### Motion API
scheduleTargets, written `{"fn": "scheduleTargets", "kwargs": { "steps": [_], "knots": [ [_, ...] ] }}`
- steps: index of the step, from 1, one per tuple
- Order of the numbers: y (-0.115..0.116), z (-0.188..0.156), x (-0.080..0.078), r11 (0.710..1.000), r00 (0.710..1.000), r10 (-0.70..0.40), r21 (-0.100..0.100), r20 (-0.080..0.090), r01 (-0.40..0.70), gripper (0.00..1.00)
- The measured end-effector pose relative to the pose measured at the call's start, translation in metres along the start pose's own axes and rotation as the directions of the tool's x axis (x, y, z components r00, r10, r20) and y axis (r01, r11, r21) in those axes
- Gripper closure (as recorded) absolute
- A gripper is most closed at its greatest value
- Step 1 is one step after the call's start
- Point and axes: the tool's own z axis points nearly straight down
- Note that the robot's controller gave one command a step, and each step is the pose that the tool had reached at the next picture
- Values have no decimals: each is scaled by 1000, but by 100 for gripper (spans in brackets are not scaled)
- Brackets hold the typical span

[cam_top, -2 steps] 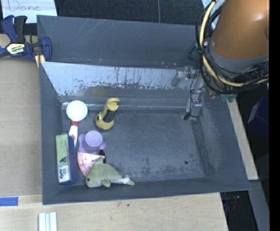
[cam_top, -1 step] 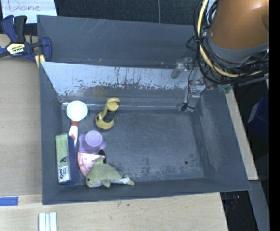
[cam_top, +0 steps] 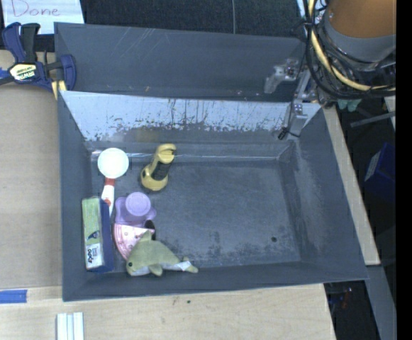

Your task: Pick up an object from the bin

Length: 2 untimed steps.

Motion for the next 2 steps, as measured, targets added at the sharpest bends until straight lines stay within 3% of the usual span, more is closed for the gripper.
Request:
{"fn": "scheduleTargets", "kwargs": {
  "steps": [1, 2],
  "knots": [
    [2, -36, 0, 998, 998, 66, 1, 2, -66, 0],
    [5, -84, 28, 996, 995, 95, -1, 12, -95, 0]
  ]
}}
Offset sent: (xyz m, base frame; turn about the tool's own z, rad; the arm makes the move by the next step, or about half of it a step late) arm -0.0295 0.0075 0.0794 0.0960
